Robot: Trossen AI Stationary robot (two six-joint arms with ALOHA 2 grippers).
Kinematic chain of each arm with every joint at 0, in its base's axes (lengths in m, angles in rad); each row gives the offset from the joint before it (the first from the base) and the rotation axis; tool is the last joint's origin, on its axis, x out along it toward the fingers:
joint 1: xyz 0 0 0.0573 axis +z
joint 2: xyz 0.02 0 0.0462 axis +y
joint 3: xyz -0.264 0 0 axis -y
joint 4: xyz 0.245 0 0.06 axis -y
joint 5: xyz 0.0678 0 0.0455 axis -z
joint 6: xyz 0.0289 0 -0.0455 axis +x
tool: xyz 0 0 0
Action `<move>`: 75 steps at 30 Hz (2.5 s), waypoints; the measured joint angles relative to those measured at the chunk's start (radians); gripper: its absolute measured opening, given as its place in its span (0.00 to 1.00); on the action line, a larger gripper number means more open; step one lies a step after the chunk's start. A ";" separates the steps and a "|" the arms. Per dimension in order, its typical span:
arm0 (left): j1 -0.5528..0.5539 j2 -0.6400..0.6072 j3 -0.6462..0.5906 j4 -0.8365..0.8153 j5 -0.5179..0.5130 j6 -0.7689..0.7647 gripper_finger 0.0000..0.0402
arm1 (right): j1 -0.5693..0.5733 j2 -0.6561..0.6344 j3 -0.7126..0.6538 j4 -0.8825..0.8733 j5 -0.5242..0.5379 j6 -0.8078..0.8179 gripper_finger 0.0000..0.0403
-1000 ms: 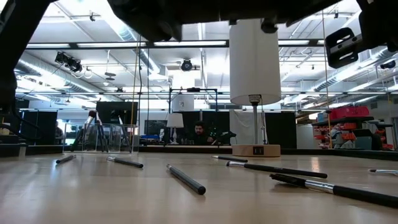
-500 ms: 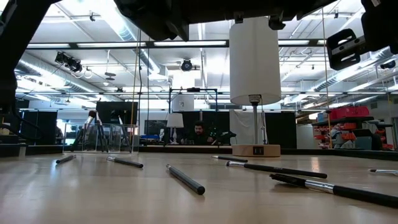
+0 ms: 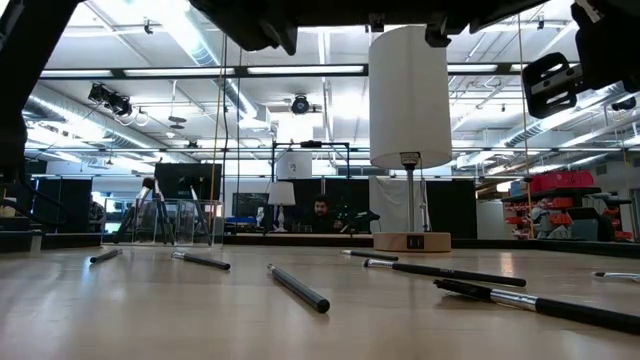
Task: Put items in baskets/containers
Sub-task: Put the black highlighter brush into the transparent organizer
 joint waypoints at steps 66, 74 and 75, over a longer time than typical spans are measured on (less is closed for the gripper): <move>0.642 -0.830 -0.003 -2.270 -0.570 -1.370 0.04 | -0.031 -0.045 0.000 -0.279 0.111 0.109 0.40; 0.774 -0.836 -0.031 -2.279 -0.530 -1.370 0.03 | -0.030 -0.045 0.000 -0.279 0.111 0.113 0.40; 0.789 -0.843 -0.054 -2.271 -0.521 -1.373 0.04 | -0.028 -0.045 0.000 -0.279 0.111 0.115 0.40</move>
